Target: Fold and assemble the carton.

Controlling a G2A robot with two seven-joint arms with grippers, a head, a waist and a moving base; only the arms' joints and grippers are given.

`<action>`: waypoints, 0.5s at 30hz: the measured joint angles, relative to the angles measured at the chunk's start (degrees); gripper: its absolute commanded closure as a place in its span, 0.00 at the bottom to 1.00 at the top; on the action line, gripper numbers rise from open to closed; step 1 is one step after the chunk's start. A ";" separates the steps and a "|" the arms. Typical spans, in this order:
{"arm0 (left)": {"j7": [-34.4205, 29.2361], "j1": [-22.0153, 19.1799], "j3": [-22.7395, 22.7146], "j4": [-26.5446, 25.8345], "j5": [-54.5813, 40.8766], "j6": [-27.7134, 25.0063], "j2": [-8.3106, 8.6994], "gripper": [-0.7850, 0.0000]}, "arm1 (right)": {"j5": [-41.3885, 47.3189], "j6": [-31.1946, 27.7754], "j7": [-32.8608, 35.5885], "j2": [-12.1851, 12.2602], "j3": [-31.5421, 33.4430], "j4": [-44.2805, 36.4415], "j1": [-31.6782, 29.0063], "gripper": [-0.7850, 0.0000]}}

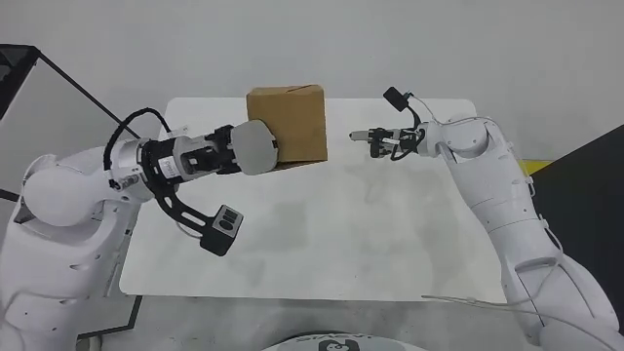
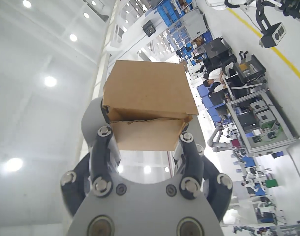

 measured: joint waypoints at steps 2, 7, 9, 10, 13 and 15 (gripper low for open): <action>-0.05 -0.16 0.14 0.17 0.99 2.11 -0.01 1.00 | 0.00 0.00 0.00 0.00 0.00 0.00 0.00 0.00; -0.82 -0.41 0.30 0.45 3.93 6.66 -0.04 1.00 | 0.00 0.00 0.00 0.00 0.00 0.00 0.00 0.00; -0.60 -0.52 0.24 0.24 6.00 8.29 0.02 1.00 | 0.00 0.00 0.00 0.00 0.00 0.00 0.00 0.00; -0.53 -0.52 0.26 0.17 6.65 9.01 0.03 1.00 | 0.00 0.00 0.00 0.00 0.00 0.00 0.00 0.00; -0.90 -0.25 0.65 0.23 7.24 11.52 -0.01 1.00 | 0.00 0.00 0.00 0.00 0.00 0.00 0.00 0.00; -1.67 0.06 0.85 0.30 7.05 12.56 -0.06 1.00 | 0.00 0.00 0.00 0.00 0.00 0.00 0.00 0.00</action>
